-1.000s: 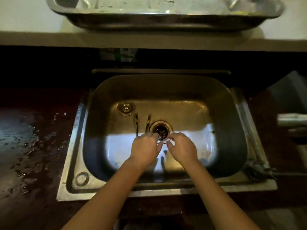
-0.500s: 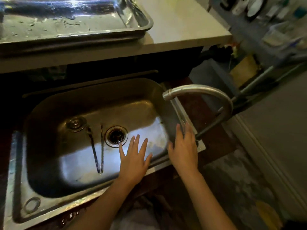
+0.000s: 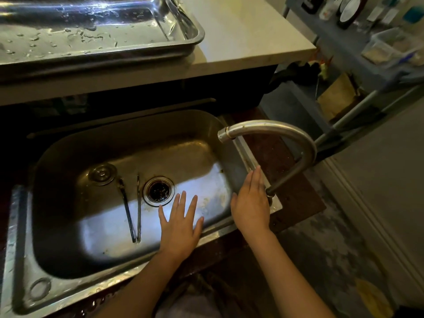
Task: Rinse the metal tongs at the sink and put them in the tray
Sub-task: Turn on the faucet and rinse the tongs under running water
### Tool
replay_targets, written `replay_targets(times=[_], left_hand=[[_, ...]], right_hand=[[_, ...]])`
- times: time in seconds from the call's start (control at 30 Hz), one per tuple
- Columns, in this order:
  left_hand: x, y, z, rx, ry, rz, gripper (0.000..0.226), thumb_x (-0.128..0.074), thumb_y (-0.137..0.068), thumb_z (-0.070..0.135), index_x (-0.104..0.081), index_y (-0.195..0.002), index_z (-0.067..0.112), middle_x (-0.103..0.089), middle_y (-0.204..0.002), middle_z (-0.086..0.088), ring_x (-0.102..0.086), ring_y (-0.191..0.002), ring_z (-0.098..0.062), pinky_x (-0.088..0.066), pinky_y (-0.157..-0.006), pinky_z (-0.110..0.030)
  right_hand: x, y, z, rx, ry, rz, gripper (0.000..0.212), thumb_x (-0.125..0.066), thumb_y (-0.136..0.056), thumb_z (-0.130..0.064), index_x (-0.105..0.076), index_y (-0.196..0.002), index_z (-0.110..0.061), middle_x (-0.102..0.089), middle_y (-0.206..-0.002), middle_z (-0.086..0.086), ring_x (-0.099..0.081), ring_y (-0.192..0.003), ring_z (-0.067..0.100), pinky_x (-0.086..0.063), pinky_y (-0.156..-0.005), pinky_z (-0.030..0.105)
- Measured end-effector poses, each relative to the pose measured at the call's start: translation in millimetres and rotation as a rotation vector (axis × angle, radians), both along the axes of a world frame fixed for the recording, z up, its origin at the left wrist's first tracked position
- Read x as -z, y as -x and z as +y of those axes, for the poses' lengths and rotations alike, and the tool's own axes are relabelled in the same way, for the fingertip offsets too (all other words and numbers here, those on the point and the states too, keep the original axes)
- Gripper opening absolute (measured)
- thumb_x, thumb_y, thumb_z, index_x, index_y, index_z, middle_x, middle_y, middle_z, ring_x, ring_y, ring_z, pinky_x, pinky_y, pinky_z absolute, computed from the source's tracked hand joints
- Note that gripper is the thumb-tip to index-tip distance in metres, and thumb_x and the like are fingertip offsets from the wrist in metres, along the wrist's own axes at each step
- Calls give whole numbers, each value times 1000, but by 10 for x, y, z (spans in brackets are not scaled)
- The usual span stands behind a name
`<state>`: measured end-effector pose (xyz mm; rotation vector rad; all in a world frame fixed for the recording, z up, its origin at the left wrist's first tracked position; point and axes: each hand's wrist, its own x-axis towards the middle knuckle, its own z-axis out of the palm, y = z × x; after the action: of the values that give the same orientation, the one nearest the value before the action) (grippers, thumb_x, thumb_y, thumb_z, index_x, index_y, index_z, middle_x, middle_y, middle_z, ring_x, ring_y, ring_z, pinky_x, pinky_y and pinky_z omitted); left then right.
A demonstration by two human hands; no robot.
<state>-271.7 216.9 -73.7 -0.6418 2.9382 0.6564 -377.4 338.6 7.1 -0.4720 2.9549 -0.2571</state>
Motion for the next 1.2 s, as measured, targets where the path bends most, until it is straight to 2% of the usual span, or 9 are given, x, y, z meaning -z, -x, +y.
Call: replay_targets(times=[0.33,0.4,0.47,0.5,0.57,0.63,0.73,0.93,1.2], left_hand=[[21,-31,-20,-8,-21,-26,59,-26,-92,48,-9,-146,32,-6,-160,-3,1,-147,-20,4,-114,-54],[29,-28,-24,-9,-39,-38,59,-26,-92,49,-8,-146,32,-6,-160,-3,1,-147,-19,3,-115,-53],[12,-23,-31,-13,-87,-45,58,-28,-92,48,-10,-146,32,-11,-159,-3,-6,-146,-19,-4,-116,-49],[-3,-20,-46,-26,-130,-37,57,-31,-93,46,-14,-145,31,-18,-158,-3,-16,-145,-20,-12,-116,-47],[-49,-26,-134,-101,-232,20,52,-39,-92,39,-29,-141,26,-38,-149,-4,-41,-132,-22,-33,-107,-39],[-84,-70,-311,-190,-251,81,44,-45,-91,33,-41,-134,22,-51,-137,-2,-54,-117,-21,-43,-95,-34],[-83,-178,-689,-265,-153,100,39,-48,-89,27,-49,-128,19,-57,-129,-4,-58,-112,-23,-47,-90,-34],[151,-420,-1357,-322,-53,-23,37,-54,-86,25,-53,-122,15,-60,-121,-10,-60,-101,-31,-49,-81,-39],[673,-480,-1762,-263,51,-265,43,-42,-91,31,-39,-133,21,-46,-136,-5,-48,-119,-24,-43,-90,-36]], right_hand=[[16,134,-6,-7,-34,-51,73,-37,-96,-34,1,-143,6,9,-157,21,2,-146,27,-15,-117,30],[-27,128,-15,-3,-17,-67,72,-40,-95,-34,-2,-144,3,7,-157,20,1,-146,27,-16,-117,33],[-69,62,-53,-14,16,0,67,-47,-91,-31,-17,-145,-4,-5,-157,20,-7,-145,30,-21,-115,40],[-73,14,-95,-54,21,62,61,-52,-89,-29,-29,-141,-7,-17,-154,21,-18,-143,32,-27,-113,43],[-42,-92,-255,-188,38,110,44,-56,-85,-26,-48,-126,-10,-45,-137,19,-43,-128,32,-41,-101,43],[29,-196,-506,-318,70,27,32,-53,-87,-26,-55,-116,-13,-55,-123,12,-52,-111,26,-46,-89,38],[206,-280,-946,-460,115,-59,32,-48,-91,-29,-53,-121,-16,-54,-125,8,-52,-110,22,-46,-89,34],[691,-353,-1776,-648,54,-184,35,-47,-92,-27,-49,-124,-14,-49,-127,11,-52,-111,29,-47,-87,38],[1451,-480,-2262,-723,-27,-271,34,-45,-92,-26,-47,-123,-14,-46,-126,13,-52,-108,30,-48,-83,39]])
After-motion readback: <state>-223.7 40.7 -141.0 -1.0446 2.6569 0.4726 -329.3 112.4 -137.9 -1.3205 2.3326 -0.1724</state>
